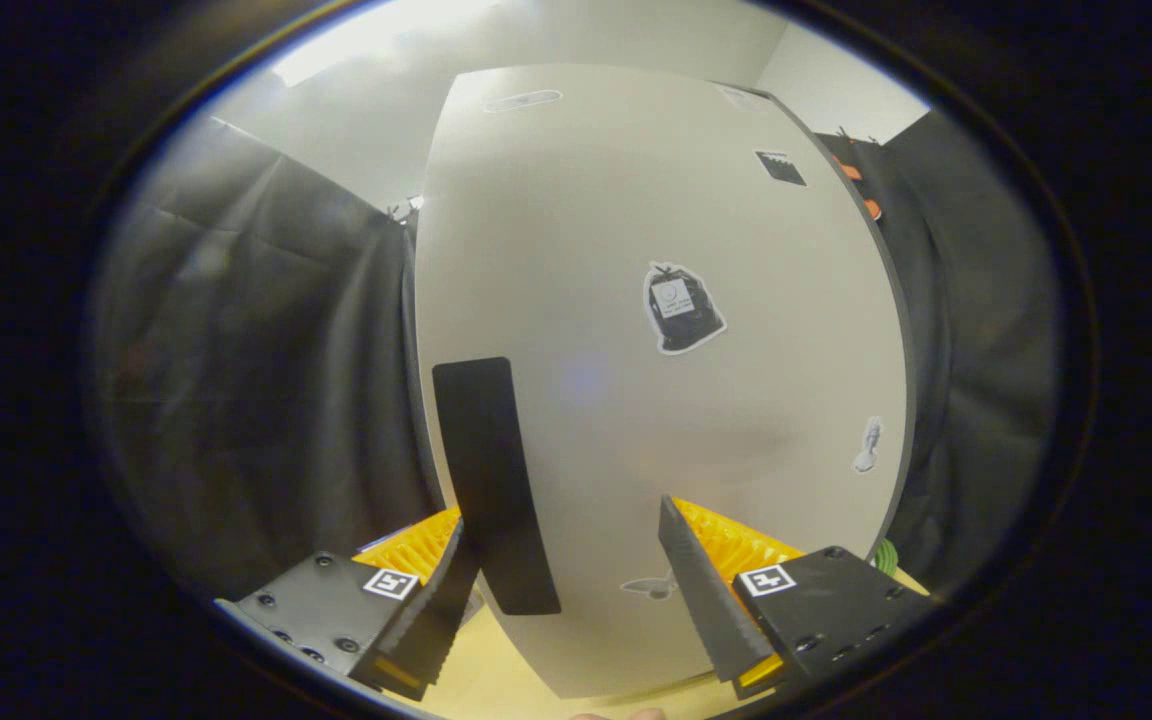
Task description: Open the shoe cabinet door, grab the shoes and put them into the shoe cabinet, then close the shoe cabinet door.
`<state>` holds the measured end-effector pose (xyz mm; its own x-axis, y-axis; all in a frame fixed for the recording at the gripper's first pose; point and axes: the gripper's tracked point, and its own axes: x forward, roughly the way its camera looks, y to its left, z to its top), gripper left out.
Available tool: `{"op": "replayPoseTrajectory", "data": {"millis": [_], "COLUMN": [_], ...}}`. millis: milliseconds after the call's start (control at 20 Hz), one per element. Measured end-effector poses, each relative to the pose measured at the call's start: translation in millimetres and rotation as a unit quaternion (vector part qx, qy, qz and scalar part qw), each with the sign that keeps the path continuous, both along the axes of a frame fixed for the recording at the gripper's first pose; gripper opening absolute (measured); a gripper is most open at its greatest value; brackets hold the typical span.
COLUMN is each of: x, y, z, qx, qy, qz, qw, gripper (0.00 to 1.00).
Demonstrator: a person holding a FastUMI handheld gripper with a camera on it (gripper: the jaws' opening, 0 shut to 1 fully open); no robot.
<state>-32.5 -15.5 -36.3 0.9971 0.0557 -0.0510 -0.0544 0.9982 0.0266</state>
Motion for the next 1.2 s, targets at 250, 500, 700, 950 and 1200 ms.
{"op": "replayPoseTrajectory", "data": {"millis": [250, 500, 700, 950, 1200], "x": [9.5, 19.1, 25.1, 28.3, 29.5], "y": [0.1, 2.1, 1.8, 2.5, 2.8], "z": [0.0, 0.1, -0.5, 0.6, 0.2], "qx": [-0.001, -0.005, -0.006, -0.009, -0.013], "qy": [-0.005, -0.01, -0.012, -0.013, -0.018], "qz": [-0.032, -0.045, -0.047, -0.045, -0.041], "qw": [0.999, 0.999, 0.999, 0.999, 0.999], "gripper": [1.0, 1.0, 1.0, 1.0, 1.0]}}
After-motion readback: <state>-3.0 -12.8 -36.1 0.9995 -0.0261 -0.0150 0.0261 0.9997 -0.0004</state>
